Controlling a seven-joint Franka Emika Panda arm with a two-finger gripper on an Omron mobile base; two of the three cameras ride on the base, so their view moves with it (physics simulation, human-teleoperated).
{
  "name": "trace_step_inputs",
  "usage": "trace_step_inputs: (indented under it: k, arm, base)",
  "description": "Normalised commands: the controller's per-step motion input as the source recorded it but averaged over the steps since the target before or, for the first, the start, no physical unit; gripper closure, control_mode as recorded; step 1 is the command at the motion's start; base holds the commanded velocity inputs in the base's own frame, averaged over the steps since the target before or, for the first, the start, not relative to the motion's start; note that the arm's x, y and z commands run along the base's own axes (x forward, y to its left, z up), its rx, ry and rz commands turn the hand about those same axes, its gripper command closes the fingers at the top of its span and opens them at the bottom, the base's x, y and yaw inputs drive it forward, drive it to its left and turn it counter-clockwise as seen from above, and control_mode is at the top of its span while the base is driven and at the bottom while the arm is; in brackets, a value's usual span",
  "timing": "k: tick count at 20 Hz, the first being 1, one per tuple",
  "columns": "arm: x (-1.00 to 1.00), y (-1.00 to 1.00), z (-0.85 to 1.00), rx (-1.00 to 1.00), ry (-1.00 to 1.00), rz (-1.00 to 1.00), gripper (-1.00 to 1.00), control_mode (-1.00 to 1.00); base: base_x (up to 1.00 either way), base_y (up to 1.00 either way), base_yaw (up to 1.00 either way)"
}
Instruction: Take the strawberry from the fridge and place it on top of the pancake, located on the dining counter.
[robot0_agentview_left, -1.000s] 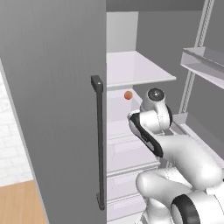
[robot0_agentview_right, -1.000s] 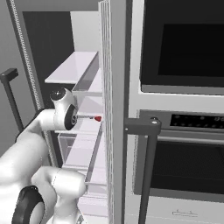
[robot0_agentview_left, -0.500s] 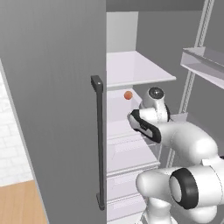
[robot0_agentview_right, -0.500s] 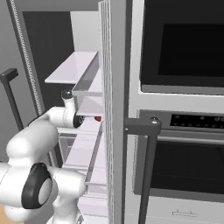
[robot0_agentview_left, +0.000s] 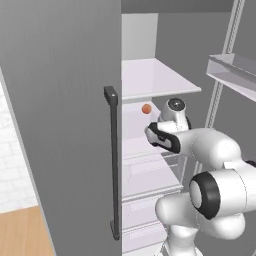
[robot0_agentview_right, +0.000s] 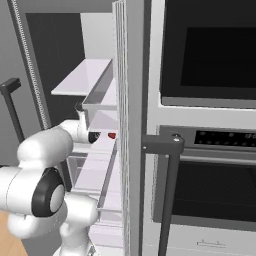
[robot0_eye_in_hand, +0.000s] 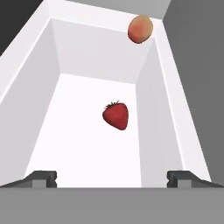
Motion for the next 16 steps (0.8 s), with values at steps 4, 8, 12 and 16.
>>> trace_step_inputs:
  k: [4,8,12,16]
  arm:
    - [0.28,-0.10,-0.16,0.00,0.02,0.00,-1.00,-1.00]
    - [0.31,-0.01,-0.25,0.01,0.03,0.00,-1.00,-1.00]
    - [0.33,0.00,-0.25,0.00,0.00,0.00,-1.00,-1.00]
    - [0.33,0.00,-0.18,0.00,0.00,0.00,-1.00,-1.00]
  base:
    - [0.00,0.00,0.00]
    - [0.00,0.00,0.00]
    - [0.00,0.00,0.00]
    - [0.00,0.00,0.00]
